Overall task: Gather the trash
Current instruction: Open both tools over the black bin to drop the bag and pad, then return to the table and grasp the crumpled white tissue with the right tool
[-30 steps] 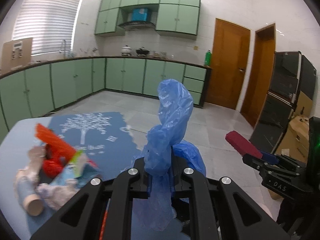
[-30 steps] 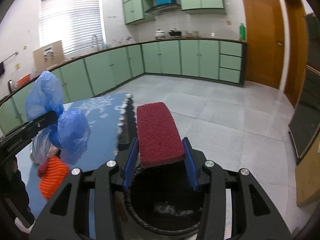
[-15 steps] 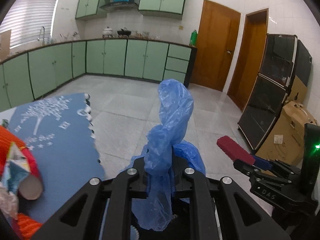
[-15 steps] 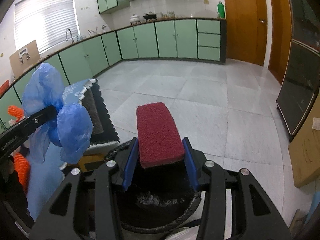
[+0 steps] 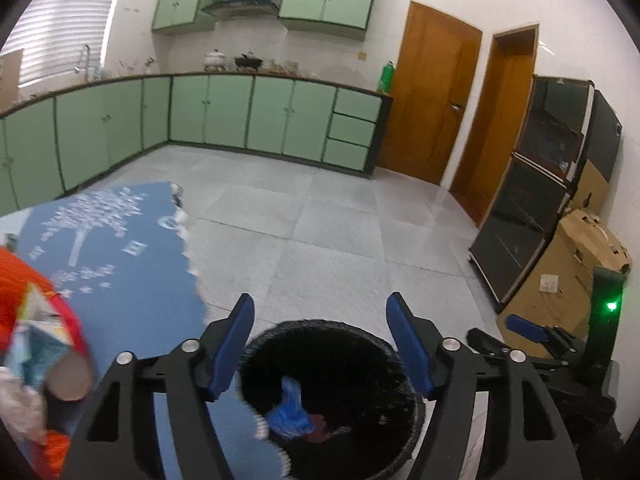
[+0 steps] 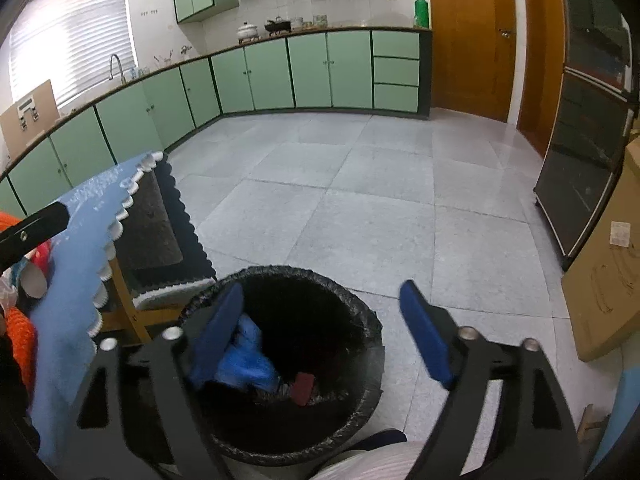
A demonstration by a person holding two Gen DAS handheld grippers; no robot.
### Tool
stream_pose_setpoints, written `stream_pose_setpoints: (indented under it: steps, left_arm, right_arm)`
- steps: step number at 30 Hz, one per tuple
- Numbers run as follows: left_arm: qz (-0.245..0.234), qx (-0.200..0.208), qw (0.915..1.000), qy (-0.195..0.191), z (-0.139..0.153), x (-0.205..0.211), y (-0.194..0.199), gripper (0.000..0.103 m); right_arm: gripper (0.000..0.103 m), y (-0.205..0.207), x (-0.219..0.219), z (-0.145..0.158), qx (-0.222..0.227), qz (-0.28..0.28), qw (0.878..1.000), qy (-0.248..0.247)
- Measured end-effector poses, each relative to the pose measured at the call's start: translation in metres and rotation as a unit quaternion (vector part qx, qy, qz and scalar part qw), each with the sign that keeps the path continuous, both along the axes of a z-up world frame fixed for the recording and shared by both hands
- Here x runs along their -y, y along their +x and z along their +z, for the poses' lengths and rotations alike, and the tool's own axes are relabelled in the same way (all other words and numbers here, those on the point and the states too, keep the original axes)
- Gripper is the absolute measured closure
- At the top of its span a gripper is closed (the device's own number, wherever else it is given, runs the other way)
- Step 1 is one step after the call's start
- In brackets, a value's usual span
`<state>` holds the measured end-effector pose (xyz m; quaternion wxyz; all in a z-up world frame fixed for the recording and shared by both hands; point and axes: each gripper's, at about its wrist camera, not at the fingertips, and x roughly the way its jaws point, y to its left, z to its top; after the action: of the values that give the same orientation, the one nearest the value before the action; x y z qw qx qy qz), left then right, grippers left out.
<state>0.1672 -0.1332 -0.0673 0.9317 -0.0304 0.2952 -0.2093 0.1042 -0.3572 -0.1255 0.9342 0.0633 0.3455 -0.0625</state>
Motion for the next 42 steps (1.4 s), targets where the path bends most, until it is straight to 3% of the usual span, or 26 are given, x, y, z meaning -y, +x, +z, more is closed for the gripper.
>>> stream_pose_setpoints:
  steps: [8,14,21,27,30,33,42]
  left_arm:
    - [0.098,0.055,0.9932,0.032,0.037,-0.077,-0.037,0.028]
    - [0.192,0.079,0.976,0.066,0.048,-0.149,-0.066,0.027]
    - [0.264,0.078,0.9579,0.08,0.043,-0.21,-0.088,0.027]
    - [0.301,0.064,0.9474,0.087,0.03,-0.242,-0.098,0.027]
    - [0.312,0.054,0.9448,0.085,0.023,-0.254,-0.101,0.027]
    - [0.318,0.049,0.9428,0.089,0.016,-0.264,-0.104,0.027]
    - [0.328,0.044,0.9389,0.096,0.013,-0.277,-0.106,0.027]
  right_arm:
    - [0.013,-0.008,-0.058,0.04,0.052,0.051,0.997,0.005]
    - [0.013,-0.011,-0.122,0.059,0.091,0.111,0.99,0.004]
    - [0.013,-0.009,-0.192,0.069,0.106,0.178,0.978,0.016]
    - [0.013,-0.008,-0.245,0.067,0.101,0.228,0.968,0.023]
    - [0.013,-0.009,-0.262,0.065,0.102,0.244,0.964,0.027]
    - [0.02,-0.008,-0.284,0.062,0.097,0.262,0.96,0.03]
    - [0.02,-0.005,-0.336,0.049,0.071,0.306,0.949,0.01]
